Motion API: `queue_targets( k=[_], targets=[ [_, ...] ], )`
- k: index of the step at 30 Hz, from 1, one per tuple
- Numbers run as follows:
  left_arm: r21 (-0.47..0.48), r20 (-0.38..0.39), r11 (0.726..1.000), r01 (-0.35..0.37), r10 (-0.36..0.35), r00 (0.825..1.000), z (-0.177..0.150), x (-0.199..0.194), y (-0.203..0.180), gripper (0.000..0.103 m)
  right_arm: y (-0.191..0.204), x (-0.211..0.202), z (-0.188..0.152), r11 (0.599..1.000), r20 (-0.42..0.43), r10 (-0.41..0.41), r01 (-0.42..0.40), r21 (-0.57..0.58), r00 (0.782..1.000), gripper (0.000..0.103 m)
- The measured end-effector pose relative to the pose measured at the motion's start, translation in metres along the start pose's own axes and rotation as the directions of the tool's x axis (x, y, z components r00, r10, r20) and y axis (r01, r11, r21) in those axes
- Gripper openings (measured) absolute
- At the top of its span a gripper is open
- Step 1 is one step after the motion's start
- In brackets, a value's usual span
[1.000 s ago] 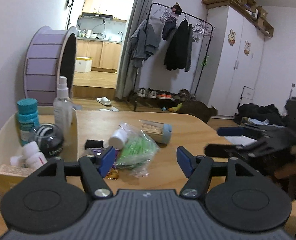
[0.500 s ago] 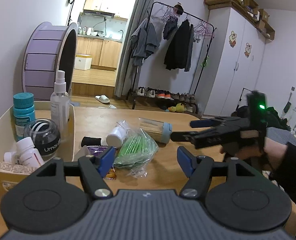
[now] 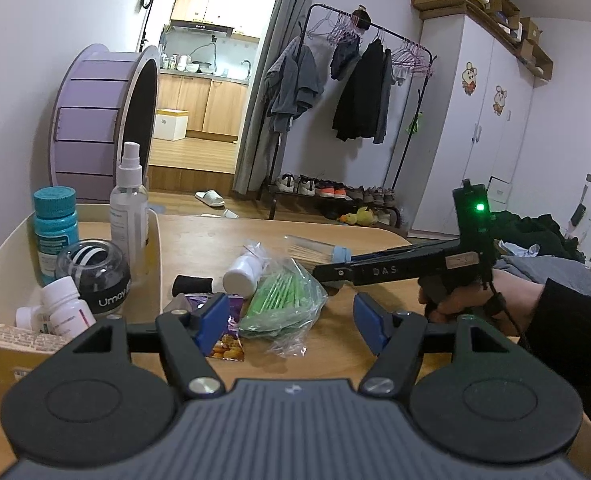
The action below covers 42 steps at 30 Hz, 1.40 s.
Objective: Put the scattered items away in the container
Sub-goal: 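Grasp the lying blue-capped toothpick container with the right tool and stand it upright, then close the left tool on the toothpick container and lift it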
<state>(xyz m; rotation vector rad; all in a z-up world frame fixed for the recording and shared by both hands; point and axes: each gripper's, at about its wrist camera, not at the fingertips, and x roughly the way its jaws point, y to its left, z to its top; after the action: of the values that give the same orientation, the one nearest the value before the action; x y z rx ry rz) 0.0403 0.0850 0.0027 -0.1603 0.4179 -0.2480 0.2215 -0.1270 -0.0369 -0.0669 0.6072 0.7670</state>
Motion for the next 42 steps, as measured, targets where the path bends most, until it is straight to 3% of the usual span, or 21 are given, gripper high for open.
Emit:
queue_targets(
  k=[3,10,15,23,26,28,30,35,37,42],
  targets=[
    [-0.003,-0.002,1.000,0.004,-0.004,1.000,0.001,-0.001,-0.001,0.068,0.001,-0.009,-0.001,1.000,-0.007,0.008,-0.008,0.001,1.000,0.053],
    [0.007,-0.001,1.000,0.012,-0.012,1.000,0.001,-0.002,-0.008,0.068,0.013,-0.064,-0.005,0.999,0.080,-0.029,0.030,-0.015,0.996,0.051],
    [0.017,-0.006,1.000,0.026,-0.026,1.000,0.000,-0.002,-0.013,0.068,0.036,-0.102,-0.011,0.999,0.106,-0.001,0.007,-0.054,0.994,0.049],
    [0.049,-0.026,0.997,0.053,-0.052,0.998,-0.002,0.004,-0.027,0.068,0.069,-0.126,-0.036,0.994,0.084,0.030,-0.021,-0.107,0.996,0.049],
    [0.050,-0.028,0.997,0.065,-0.064,0.998,-0.002,0.007,-0.032,0.068,0.072,-0.138,-0.041,0.995,0.104,0.024,-0.014,-0.098,0.994,0.060],
    [0.056,-0.033,0.996,0.075,-0.073,0.997,-0.002,0.010,-0.036,0.068,0.070,-0.150,-0.046,0.997,0.138,0.003,0.008,-0.082,0.990,0.079],
    [0.064,-0.041,0.994,0.086,-0.083,0.996,-0.003,0.015,-0.043,0.068,0.065,-0.160,-0.053,0.997,0.164,-0.024,0.034,-0.062,0.986,0.089],
    [0.072,-0.060,0.990,0.118,-0.114,0.992,-0.005,0.028,-0.058,0.069,0.059,-0.173,-0.071,0.997,0.157,-0.057,0.066,-0.049,0.986,0.098],
    [0.085,-0.068,0.989,0.124,-0.119,0.991,-0.007,0.033,-0.064,0.074,0.057,-0.178,-0.075,0.996,0.158,-0.063,0.071,-0.045,0.985,0.103],
    [0.099,-0.077,0.987,0.125,-0.118,0.990,-0.015,0.043,-0.073,0.076,0.053,-0.185,-0.083,0.996,0.168,-0.073,0.080,-0.034,0.983,0.103]
  ],
)
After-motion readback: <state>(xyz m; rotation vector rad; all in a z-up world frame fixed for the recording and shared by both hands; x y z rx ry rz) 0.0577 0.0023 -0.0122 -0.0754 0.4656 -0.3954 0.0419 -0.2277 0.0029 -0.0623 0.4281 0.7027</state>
